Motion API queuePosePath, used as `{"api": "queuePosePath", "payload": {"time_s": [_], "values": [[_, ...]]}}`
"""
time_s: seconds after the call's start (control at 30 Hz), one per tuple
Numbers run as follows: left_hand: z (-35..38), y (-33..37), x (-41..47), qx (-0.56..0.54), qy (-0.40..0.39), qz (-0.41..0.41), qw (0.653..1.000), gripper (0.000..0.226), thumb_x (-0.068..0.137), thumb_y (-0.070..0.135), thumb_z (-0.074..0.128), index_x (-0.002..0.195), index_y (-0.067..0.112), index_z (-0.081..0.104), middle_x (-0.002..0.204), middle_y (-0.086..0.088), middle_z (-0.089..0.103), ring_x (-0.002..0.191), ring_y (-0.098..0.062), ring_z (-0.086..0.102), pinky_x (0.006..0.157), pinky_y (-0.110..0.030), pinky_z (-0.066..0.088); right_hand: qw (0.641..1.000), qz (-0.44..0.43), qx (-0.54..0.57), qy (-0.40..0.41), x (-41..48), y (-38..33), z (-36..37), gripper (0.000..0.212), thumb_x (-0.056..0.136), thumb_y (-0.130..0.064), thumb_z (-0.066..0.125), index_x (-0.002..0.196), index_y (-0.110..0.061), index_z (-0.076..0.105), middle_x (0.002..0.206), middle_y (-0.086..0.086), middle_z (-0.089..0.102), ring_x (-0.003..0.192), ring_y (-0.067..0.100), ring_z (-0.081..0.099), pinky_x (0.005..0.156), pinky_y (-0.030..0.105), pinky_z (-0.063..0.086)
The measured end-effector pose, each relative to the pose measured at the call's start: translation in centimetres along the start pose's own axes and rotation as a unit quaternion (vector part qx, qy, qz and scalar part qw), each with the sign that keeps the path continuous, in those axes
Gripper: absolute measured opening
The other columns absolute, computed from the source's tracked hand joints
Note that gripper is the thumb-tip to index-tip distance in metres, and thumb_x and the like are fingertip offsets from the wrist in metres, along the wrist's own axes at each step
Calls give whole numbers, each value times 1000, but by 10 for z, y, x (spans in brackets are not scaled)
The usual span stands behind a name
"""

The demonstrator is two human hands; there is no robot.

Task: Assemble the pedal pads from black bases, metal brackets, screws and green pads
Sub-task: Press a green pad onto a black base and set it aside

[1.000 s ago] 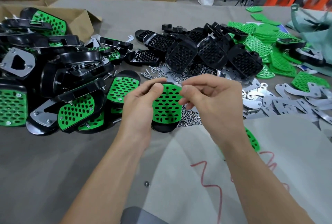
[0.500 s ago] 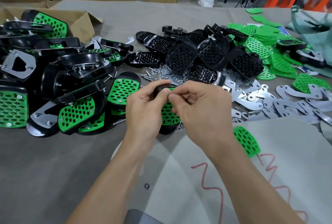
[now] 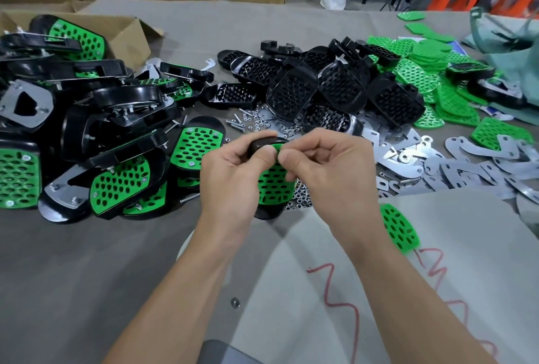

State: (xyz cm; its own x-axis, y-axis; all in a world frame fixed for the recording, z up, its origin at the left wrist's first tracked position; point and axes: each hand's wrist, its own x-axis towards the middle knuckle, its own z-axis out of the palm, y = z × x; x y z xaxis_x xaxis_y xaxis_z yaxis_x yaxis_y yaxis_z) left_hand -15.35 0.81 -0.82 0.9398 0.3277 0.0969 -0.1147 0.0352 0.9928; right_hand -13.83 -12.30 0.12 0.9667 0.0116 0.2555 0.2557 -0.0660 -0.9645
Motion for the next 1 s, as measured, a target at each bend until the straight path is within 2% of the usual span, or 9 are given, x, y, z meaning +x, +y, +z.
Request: {"api": "queuePosePath", "payload": {"time_s": [0.1,0.2,0.27,0.33,0.5,0.67,0.77,0.87,1.0], "values": [[0,-1,-2,-22,0,-13,1000,21,78,17,68,93,21,82,94,-8,79,98,-33,72,95,-52,57,995,4,-83,63,0,7,-4,32,66,-32,90,95,-29,76,84,-9,71,74,-4,57,71,14,44],[-1,0,-3,-63,-19,-40,997,20,79,17,67,90,22,82,96,-12,78,97,-37,71,94,-53,56,995,62,-60,-41,3,9,-6,52,78,-38,82,127,-31,67,119,-13,68,108,-3,61,95,27,52],[-2,0,-2,-88,-35,-51,994,20,79,14,65,89,20,82,97,-14,78,95,-31,72,93,-50,55,988,98,13,-120,2,10,-2,35,85,-34,74,118,-24,73,108,-2,75,101,9,69,91,39,56],[-2,0,-2,-97,-43,-54,993,21,80,13,63,89,18,81,97,-13,78,95,-27,72,91,-45,56,990,84,33,-112,3,10,0,23,85,-31,71,105,-21,77,93,0,77,89,12,70,78,35,55],[1,-2,-5,-75,-39,-28,996,22,80,12,62,92,13,80,96,-15,77,101,-37,71,92,-48,56,990,72,70,-96,4,14,-3,13,85,-22,74,96,-22,80,88,1,78,83,13,72,73,28,54],[3,-1,-4,-43,-61,-29,997,20,81,16,63,91,18,81,95,-10,78,96,-32,73,88,-47,59,990,78,77,-91,5,15,-7,10,88,-19,74,93,-23,82,87,2,78,82,13,72,72,26,55],[0,-1,0,65,-61,35,995,20,85,26,62,90,34,80,90,8,78,90,-11,73,83,-31,56,991,78,63,-84,5,16,-7,9,89,-20,74,94,-18,81,87,3,79,81,16,73,72,30,57],[-8,-4,3,210,-42,87,973,19,83,43,63,96,48,76,86,25,75,88,2,71,83,-32,57,992,81,52,-79,6,16,-10,9,81,-16,81,89,-19,82,82,4,78,77,19,74,73,37,60],[-9,-5,4,131,-37,31,990,15,76,37,72,88,41,80,82,15,78,85,-6,75,84,-37,60,992,83,60,-75,6,17,-12,11,76,-14,81,86,-16,82,78,7,78,72,25,74,68,38,60]]}}
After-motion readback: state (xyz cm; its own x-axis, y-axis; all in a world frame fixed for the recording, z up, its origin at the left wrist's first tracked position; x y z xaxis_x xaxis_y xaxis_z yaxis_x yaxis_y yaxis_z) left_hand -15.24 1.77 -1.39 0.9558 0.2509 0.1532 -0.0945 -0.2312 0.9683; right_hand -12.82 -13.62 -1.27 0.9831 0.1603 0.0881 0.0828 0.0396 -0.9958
